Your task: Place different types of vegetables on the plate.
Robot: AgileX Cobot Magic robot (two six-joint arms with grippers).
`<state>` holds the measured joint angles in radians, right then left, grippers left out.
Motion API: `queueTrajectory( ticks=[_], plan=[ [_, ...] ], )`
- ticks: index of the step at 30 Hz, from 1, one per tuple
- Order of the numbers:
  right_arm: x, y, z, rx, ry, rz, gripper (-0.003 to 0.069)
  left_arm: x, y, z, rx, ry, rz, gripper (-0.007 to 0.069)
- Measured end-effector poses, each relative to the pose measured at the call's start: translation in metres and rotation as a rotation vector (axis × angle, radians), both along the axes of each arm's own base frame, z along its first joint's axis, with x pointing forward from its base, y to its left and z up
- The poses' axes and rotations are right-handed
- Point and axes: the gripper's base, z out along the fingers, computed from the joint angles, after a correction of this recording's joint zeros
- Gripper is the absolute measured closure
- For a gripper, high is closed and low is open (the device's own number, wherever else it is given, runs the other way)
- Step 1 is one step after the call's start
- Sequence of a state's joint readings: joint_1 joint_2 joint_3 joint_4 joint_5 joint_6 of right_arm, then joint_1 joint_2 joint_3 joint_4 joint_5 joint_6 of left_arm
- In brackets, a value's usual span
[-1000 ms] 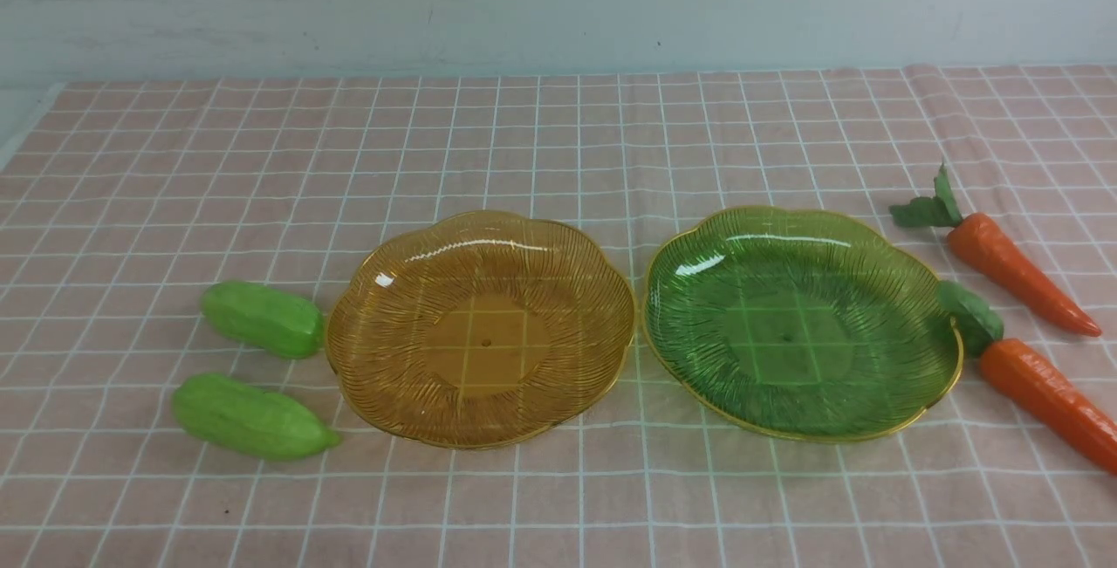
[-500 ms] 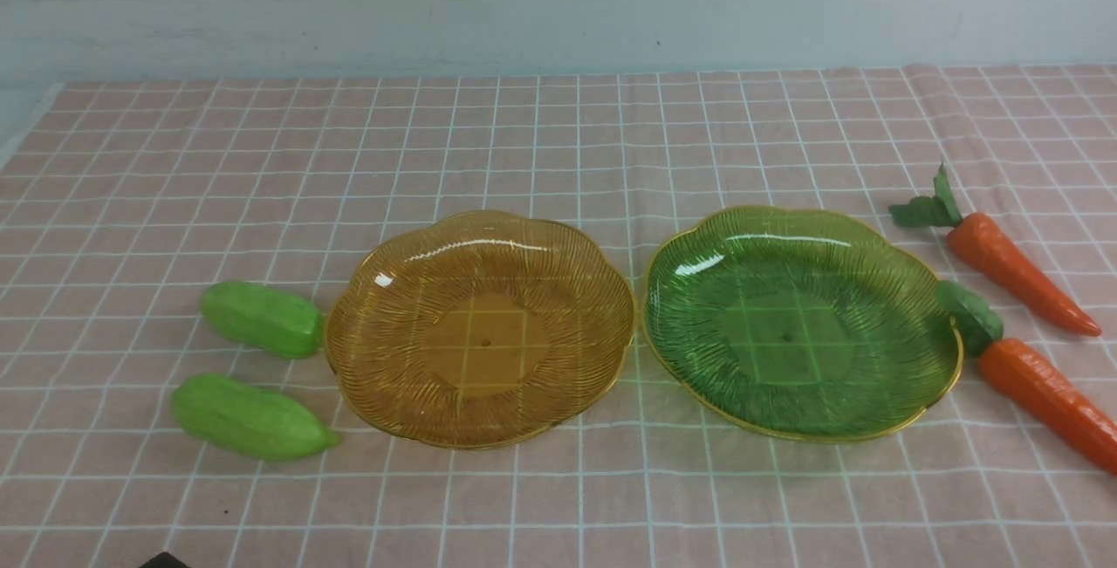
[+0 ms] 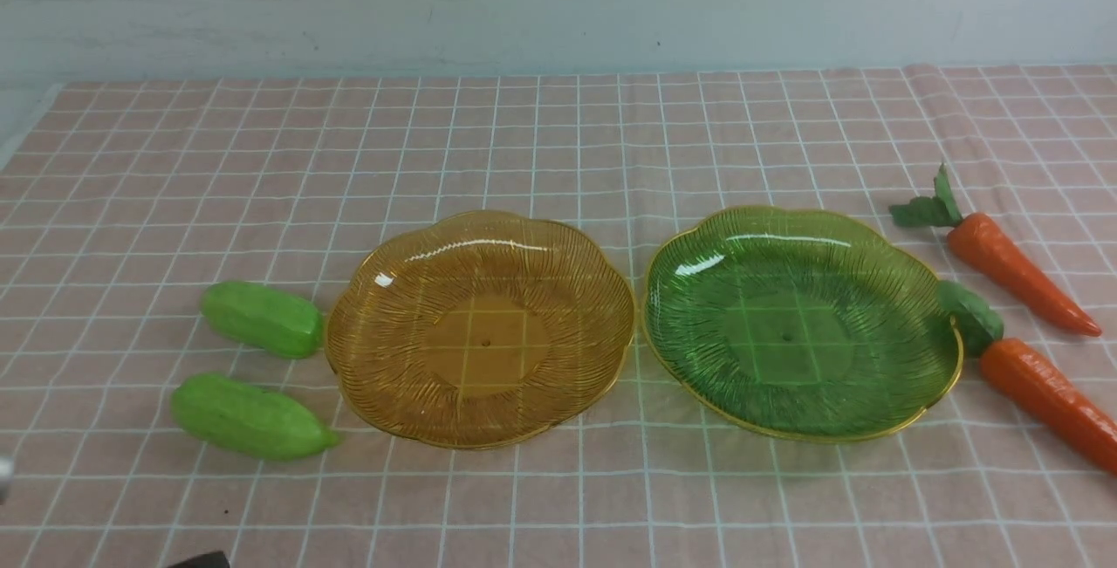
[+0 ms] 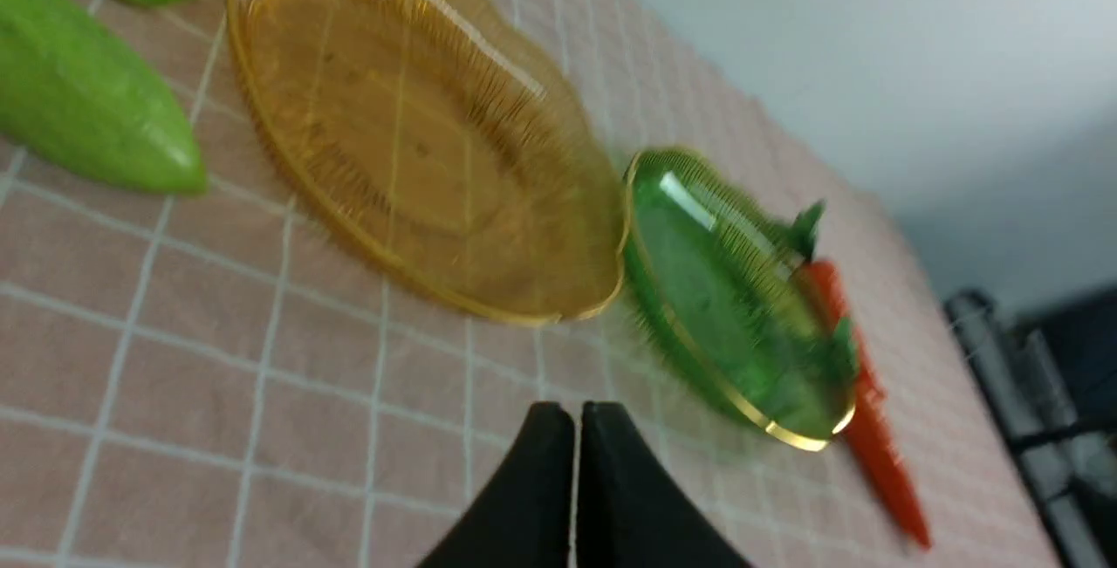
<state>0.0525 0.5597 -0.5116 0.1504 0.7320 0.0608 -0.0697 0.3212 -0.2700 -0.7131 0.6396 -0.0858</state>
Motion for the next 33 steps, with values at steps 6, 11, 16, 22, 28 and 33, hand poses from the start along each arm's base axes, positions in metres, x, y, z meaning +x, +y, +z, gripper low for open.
queueTrajectory(
  ticks=[6,11,16,22,28,33],
  plan=[
    [0.068,-0.009,-0.011,-0.207,0.321,-0.017,0.0636,0.022,-0.002,-0.001,0.147,0.183,-0.103,0.0624],
    [0.113,-0.009,-0.022,-0.28,0.43,0.026,0.051,0.032,-0.003,-0.005,0.186,0.24,-0.133,0.0581],
    [0.162,-0.011,-0.055,-0.37,0.569,0.083,0.0258,0.033,-0.003,-0.006,0.2,0.243,-0.144,0.0493],
    [0.193,-0.014,-0.098,-0.471,0.671,0.139,0.0166,0.034,-0.003,-0.005,0.2,0.239,-0.144,0.0426],
    [0.208,-0.018,-0.14,-0.533,0.75,0.159,0.0176,0.034,-0.003,-0.005,0.2,0.239,-0.144,0.0425],
    [0.212,-0.018,-0.141,-0.539,0.751,0.151,0.0347,0.034,-0.003,-0.005,0.2,0.239,-0.144,0.0425]
  ],
)
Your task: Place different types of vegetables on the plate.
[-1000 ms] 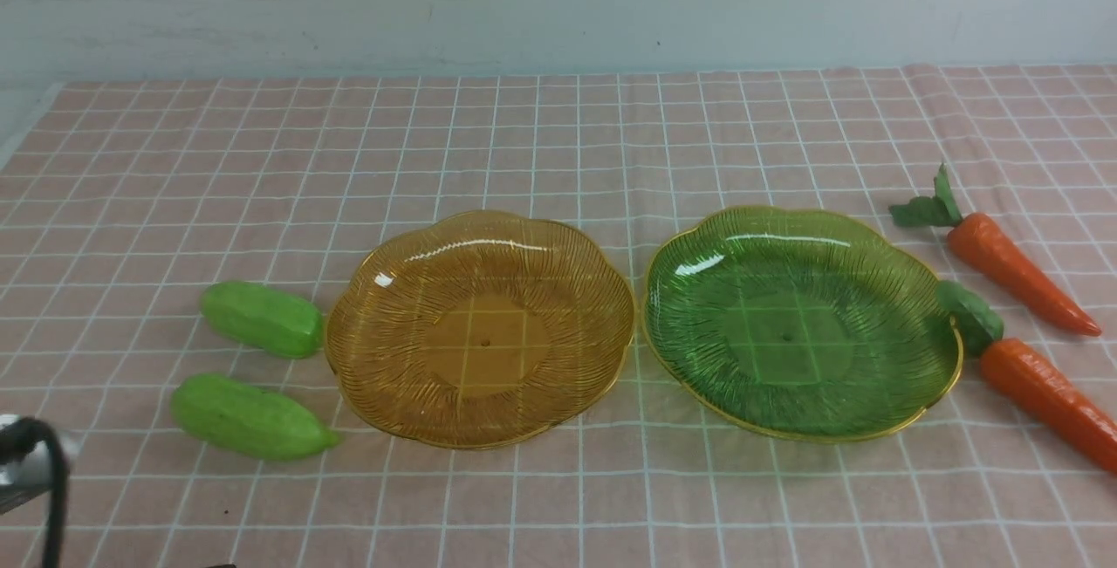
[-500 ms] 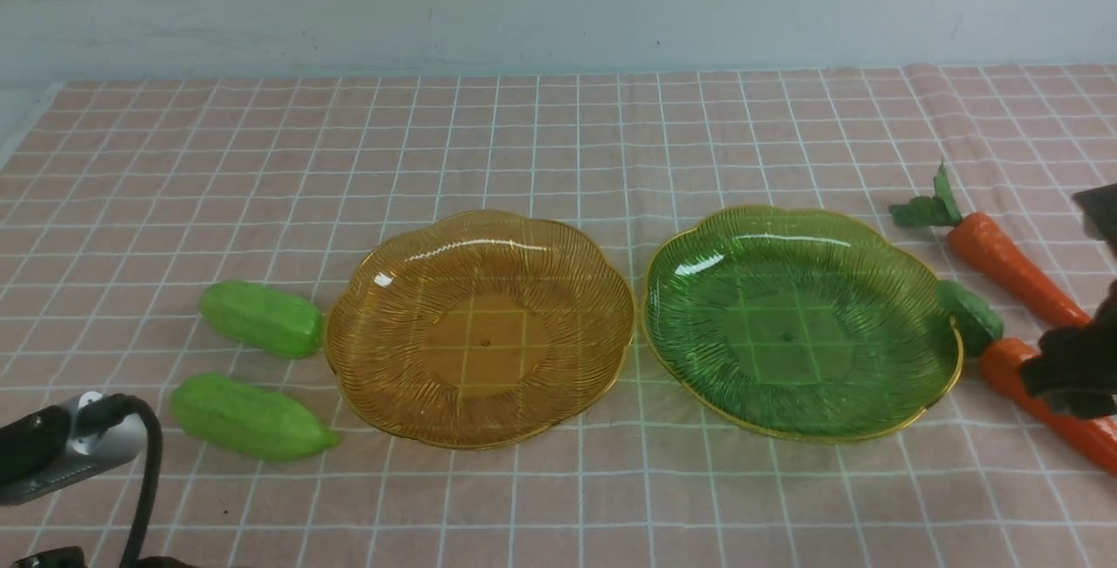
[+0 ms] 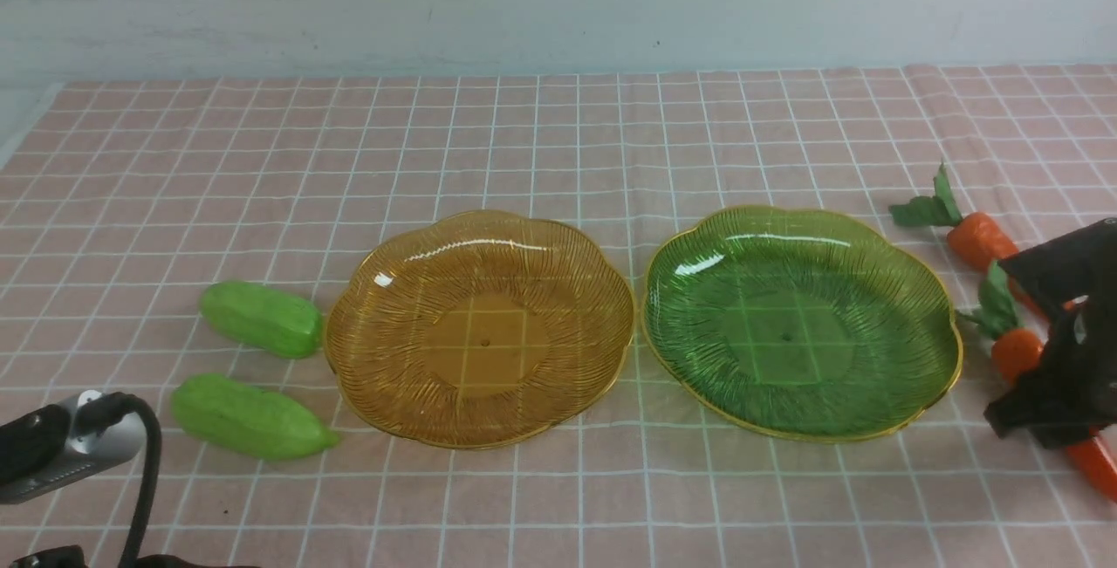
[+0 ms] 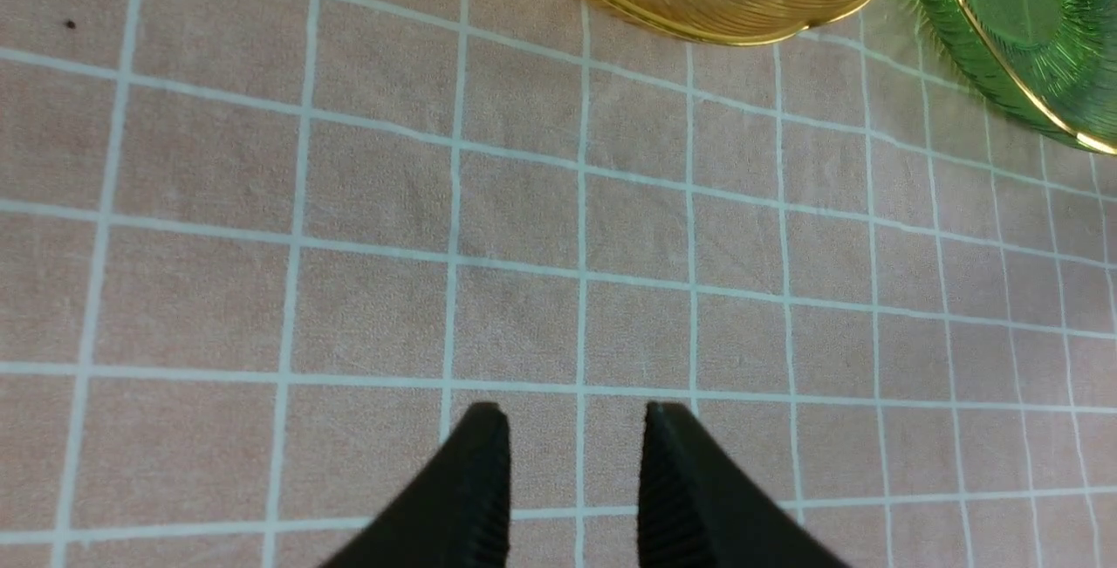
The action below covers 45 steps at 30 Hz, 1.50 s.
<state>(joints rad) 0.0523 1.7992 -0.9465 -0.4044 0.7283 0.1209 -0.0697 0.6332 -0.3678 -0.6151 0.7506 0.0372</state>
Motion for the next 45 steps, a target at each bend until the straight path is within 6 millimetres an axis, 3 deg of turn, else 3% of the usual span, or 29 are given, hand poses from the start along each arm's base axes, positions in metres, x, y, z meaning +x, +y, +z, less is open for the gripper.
queueTrajectory(
  ticks=[1,5,6,7,9,12,15,18,21,26,29,32,35,37,40,45],
  plan=[
    [0.0,-0.001,0.001,-0.006,0.012,-0.008,0.04,0.0,0.0,0.0,0.0,0.0,0.0,0.0425],
    [0.006,-0.002,0.023,-0.02,0.03,-0.061,0.0397,0.0,0.0,0.0,0.0,0.001,0.0,0.0425],
    [0.009,-0.002,0.034,-0.014,0.016,-0.082,0.0397,0.0,0.0,0.0,0.0,0.001,0.0,0.0425],
    [0.015,0.001,0.06,0.032,-0.031,-0.123,0.0397,0.0,0.0,0.0,0.0,0.001,-0.001,0.0425],
    [0.022,0.008,0.081,0.119,-0.088,-0.145,0.0397,0.0,0.0,0.0,0.0,0.002,-0.001,0.0425],
    [0.03,0.021,0.094,0.235,-0.142,-0.1,0.0397,-0.001,0.0,0.0,0.0,0.007,-0.005,0.0425],
    [0.038,0.04,0.093,0.337,-0.188,-0.023,0.0397,-0.001,0.0,-0.001,-0.001,0.01,-0.007,0.0423],
    [0.05,0.069,0.078,0.398,-0.229,0.108,0.0397,-0.001,-0.001,-0.001,-0.001,0.015,-0.011,0.0414],
    [0.056,0.081,0.063,0.396,-0.221,0.156,0.0387,-0.002,-0.001,-0.001,-0.001,0.018,-0.012,0.0414],
    [0.063,0.083,0.055,0.393,-0.206,0.156,0.0255,-0.002,-0.001,-0.001,-0.001,0.019,-0.013,0.0414],
    [0.075,0.074,0.063,0.37,-0.242,0.13,0.0111,-0.002,-0.001,-0.001,-0.001,0.019,-0.013,0.0413],
    [0.09,0.051,0.074,0.326,-0.301,0.075,0.0049,-0.002,-0.001,-0.001,-0.001,0.019,-0.013,0.0414],
    [0.101,0.029,0.074,0.272,-0.329,0.034,0.004,-0.002,-0.001,-0.001,-0.001,0.019,-0.013,0.0414],
    [0.111,0.002,0.062,0.227,-0.327,-0.022,0.0046,-0.002,-0.001,-0.001,-0.001,0.019,-0.013,0.0414],
    [0.117,-0.018,0.037,0.205,-0.281,-0.066,0.0067,-0.002,-0.001,-0.001,-0.001,0.019,-0.013,0.0414],
    [0.123,-0.026,-0.004,0.152,-0.206,-0.043,0.0125,-0.002,-0.001,-0.001,-0.001,0.019,-0.013,0.0407]
  ],
)
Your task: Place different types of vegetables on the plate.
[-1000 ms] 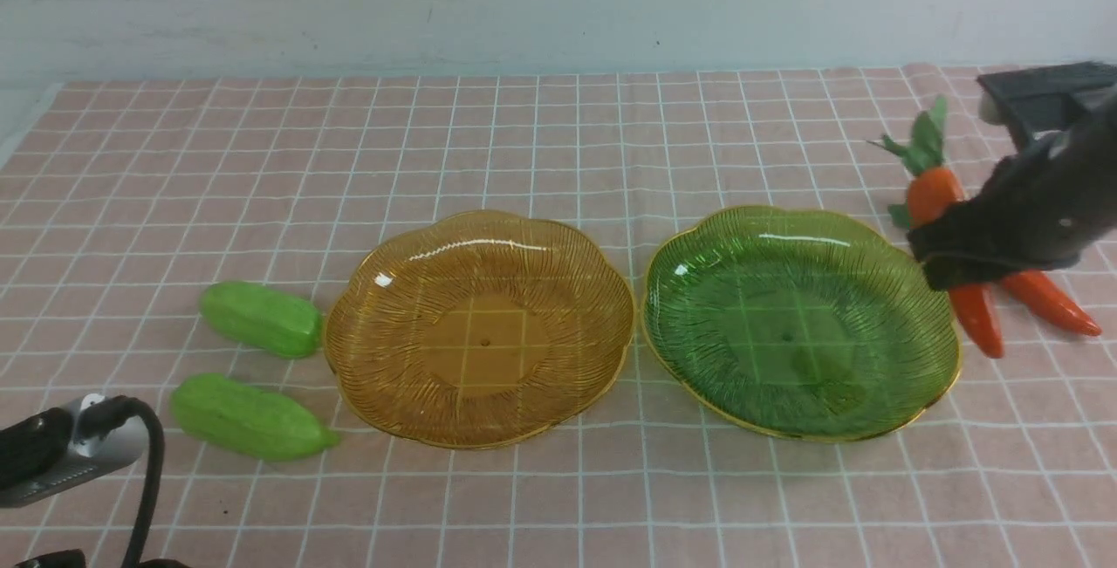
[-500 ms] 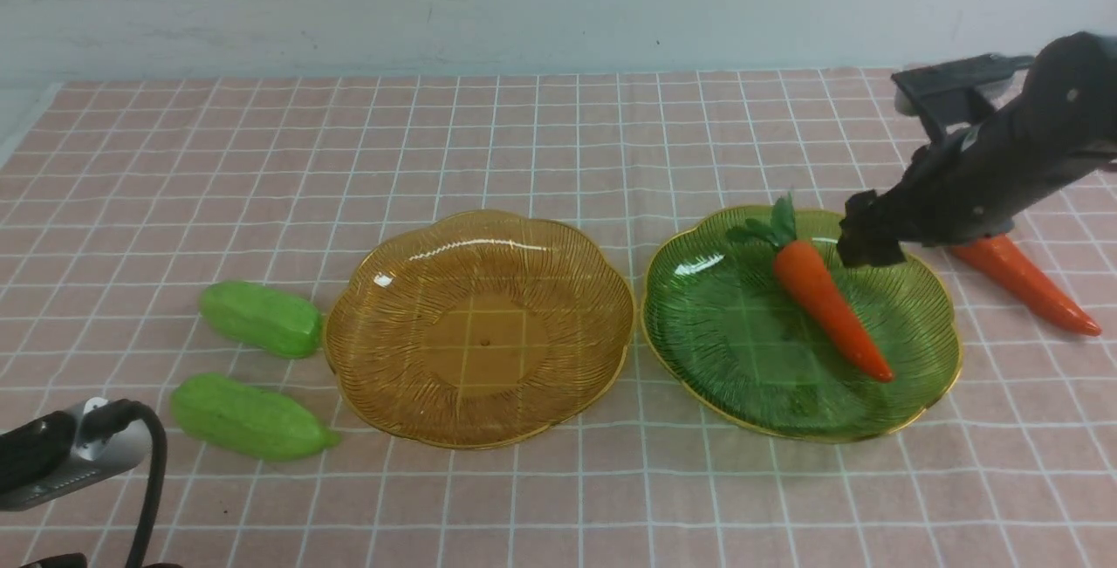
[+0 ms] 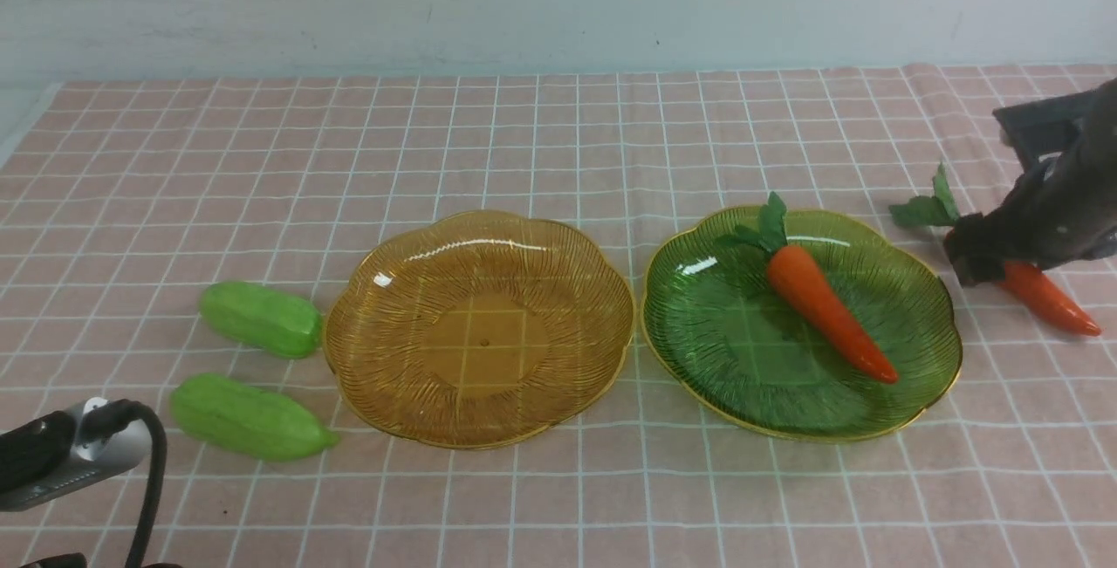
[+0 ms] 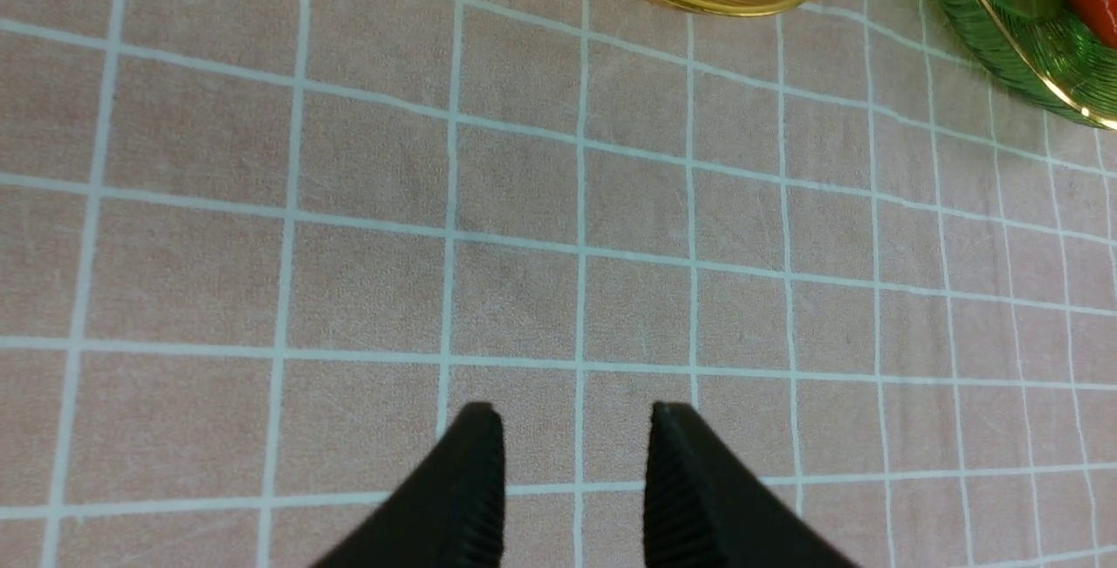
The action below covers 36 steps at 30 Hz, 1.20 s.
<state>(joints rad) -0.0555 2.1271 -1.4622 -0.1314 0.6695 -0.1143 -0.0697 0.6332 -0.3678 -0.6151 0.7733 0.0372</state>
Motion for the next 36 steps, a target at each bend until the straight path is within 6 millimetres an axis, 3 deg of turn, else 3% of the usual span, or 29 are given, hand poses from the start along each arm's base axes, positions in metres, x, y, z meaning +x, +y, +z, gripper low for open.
queueTrajectory(
  ticks=[2,5,6,7,9,11,13,17,22,25,30,33,36],
  plan=[
    [0.002,-0.002,0.0,-0.031,-0.009,0.022,0.0169,0.0,0.0,0.0,0.0,0.0,0.0,0.0407],
    [0.0,-0.003,0.002,-0.051,0.012,0.03,0.0387,0.0,0.0,0.0,0.0,0.0,0.0,0.0407],
    [-0.002,-0.003,0.009,-0.053,0.036,0.02,0.0428,0.0,0.0,0.0,0.0,0.001,-0.001,0.0407],
    [-0.003,-0.003,0.017,-0.051,0.049,0.012,0.0421,0.0,0.0,0.0,0.0,0.001,-0.001,0.0407],
    [-0.002,0.006,0.053,-0.022,0.051,-0.001,0.0415,0.0,0.0,0.0,0.0,0.001,-0.001,0.0407],
    [-0.004,0.023,0.09,0.075,0.069,-0.003,0.0415,0.0,0.0,0.0,0.0,0.001,-0.001,0.0407],
    [-0.007,0.04,0.108,0.178,0.088,0.001,0.0415,0.0,0.0,0.0,0.0,0.001,-0.001,0.0407],
    [-0.012,0.074,0.115,0.306,0.135,0.056,0.0415,0.0,0.0,0.0,0.001,0.001,-0.001,0.0407],
    [-0.02,0.144,0.093,0.275,0.229,0.231,0.0415,0.0,0.0,0.0,0.001,0.001,-0.001,0.0368],
    [-0.024,0.168,0.076,0.195,0.269,0.3,0.0342,0.0,0.001,-0.001,0.024,-0.001,-0.005,0.0302],
    [-0.027,0.178,0.07,0.173,0.282,0.23,0.0102,0.019,0.009,0.01,0.116,0.045,0.047,0.0204],
    [-0.029,0.177,0.082,0.186,0.255,0.19,0.0036,0.043,0.015,0.014,0.168,0.092,0.123,0.019],
    [-0.045,0.174,0.12,0.239,0.186,0.18,0.0027,0.077,0.02,0.002,0.174,0.138,0.258,0.0186]
  ],
)
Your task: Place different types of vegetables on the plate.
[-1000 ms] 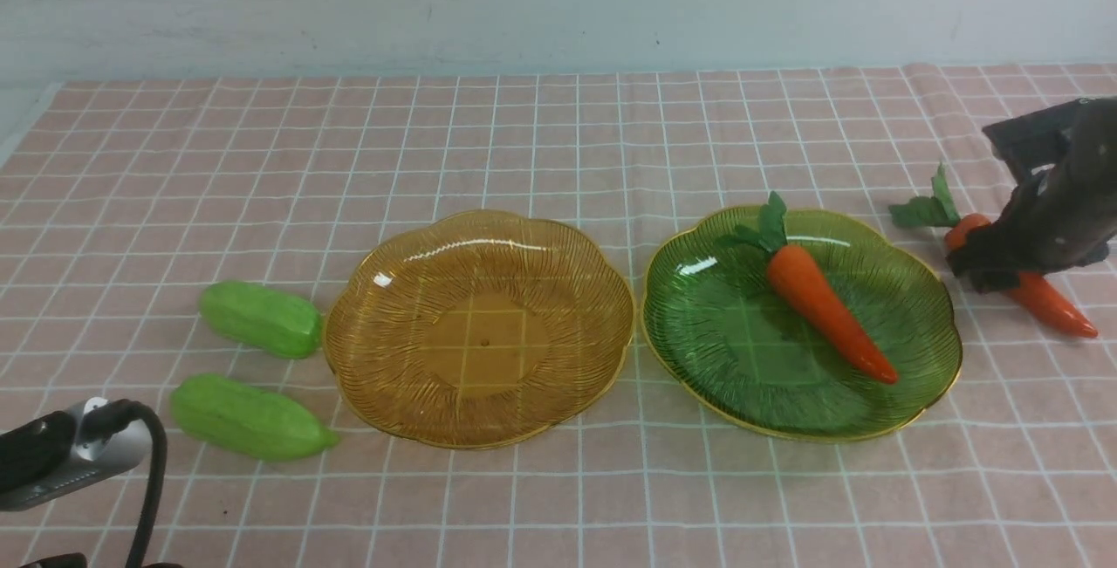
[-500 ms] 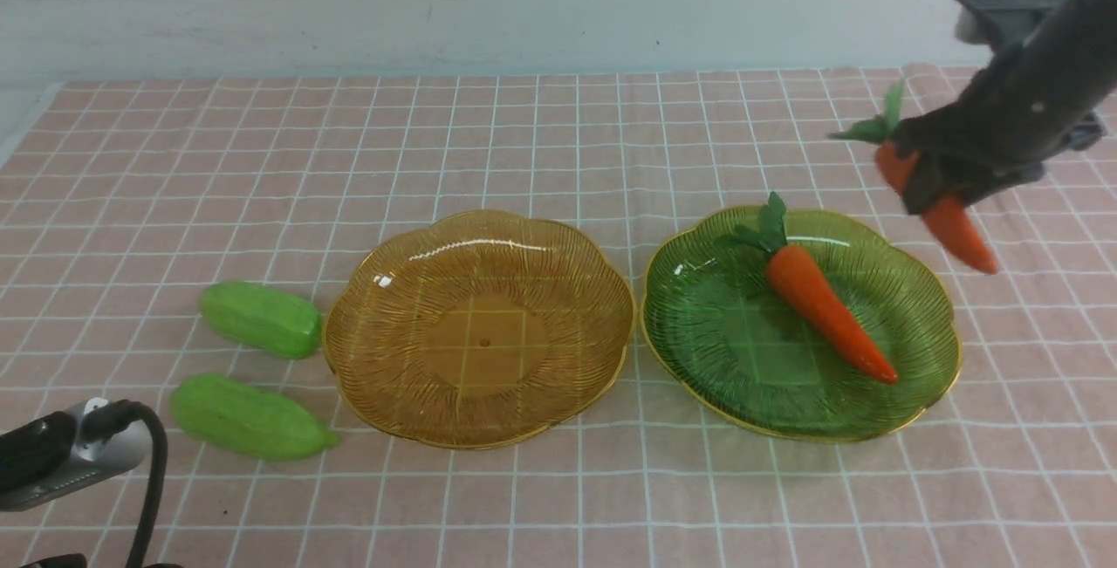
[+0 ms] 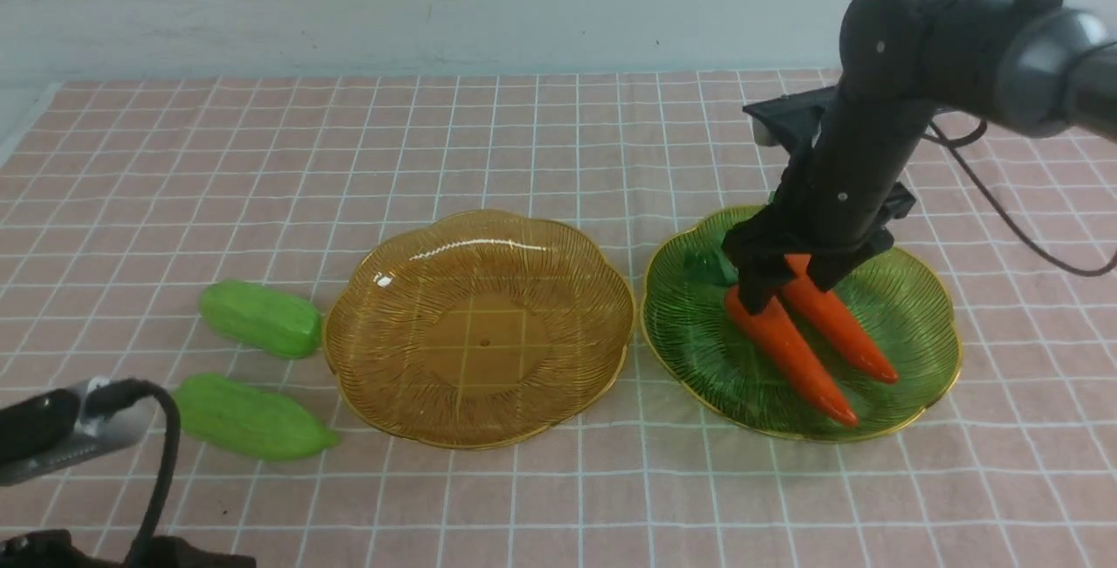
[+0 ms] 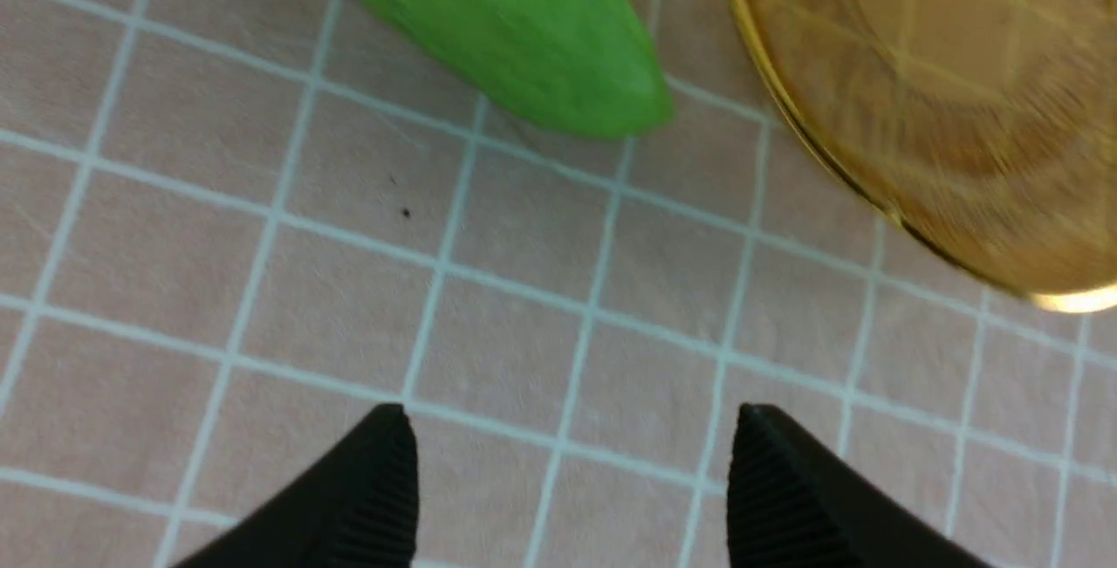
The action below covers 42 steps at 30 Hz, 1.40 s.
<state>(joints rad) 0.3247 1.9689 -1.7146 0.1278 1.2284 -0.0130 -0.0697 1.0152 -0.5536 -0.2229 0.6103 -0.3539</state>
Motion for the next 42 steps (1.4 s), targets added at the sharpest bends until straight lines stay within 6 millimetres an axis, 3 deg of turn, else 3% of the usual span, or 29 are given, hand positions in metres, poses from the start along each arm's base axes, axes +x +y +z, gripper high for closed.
queueTrajectory(
  ticks=[3,6,11,15,21,25,28,29,32,34,37,38,42],
  plan=[
    [-0.021,-0.004,0.028,0.052,-0.034,-0.004,0.0027,0.028,0.002,-0.019,-0.032,0.006,0.122,0.0186],
    [-0.035,-0.008,0.041,0.059,-0.049,0.006,0.0029,0.051,0.003,-0.04,-0.082,0.002,0.239,0.0186],
    [-0.041,-0.01,0.036,0.049,-0.025,0.013,0.0037,0.077,0.004,-0.077,-0.163,0.025,0.417,0.0186],
    [-0.042,-0.01,0.036,0.048,-0.023,0.014,0.0039,0.095,0.005,-0.089,-0.214,-0.05,0.498,0.0183],
    [-0.042,-0.01,0.036,0.05,-0.021,0.013,0.0055,0.101,0.006,-0.102,-0.206,-0.055,0.508,0.0216],
    [-0.042,-0.01,0.036,0.051,-0.021,0.013,0.0068,0.096,0.006,-0.094,-0.161,-0.041,0.437,0.0293],
    [-0.042,-0.01,0.036,0.052,-0.021,0.013,0.0069,0.086,0.004,-0.072,-0.089,-0.01,0.322,0.0328],
    [-0.042,-0.01,0.036,0.052,-0.021,0.013,0.0069,0.083,0.003,-0.05,-0.053,-0.018,0.256,0.0328],
    [-0.042,-0.009,0.036,0.057,-0.019,0.012,0.0078,0.088,-0.005,-0.011,0.007,-0.032,0.13,0.0328],
    [-0.042,-0.009,0.036,0.068,-0.017,0.011,0.011,0.099,-0.022,0.014,0.039,-0.026,0.013,0.0329],
    [-0.049,-0.01,0.045,0.087,-0.033,0.011,0.0226,0.122,-0.06,0.031,0.051,-0.002,-0.179,0.0329],
    [-0.056,-0.012,0.049,0.089,-0.041,0.014,0.0298,0.133,-0.076,0.031,0.047,0.002,-0.232,0.0329],
    [-0.094,-0.025,0.072,0.101,-0.086,0.022,0.0526,0.173,-0.124,0.009,0.033,0.047,-0.331,0.0322]
  ],
)
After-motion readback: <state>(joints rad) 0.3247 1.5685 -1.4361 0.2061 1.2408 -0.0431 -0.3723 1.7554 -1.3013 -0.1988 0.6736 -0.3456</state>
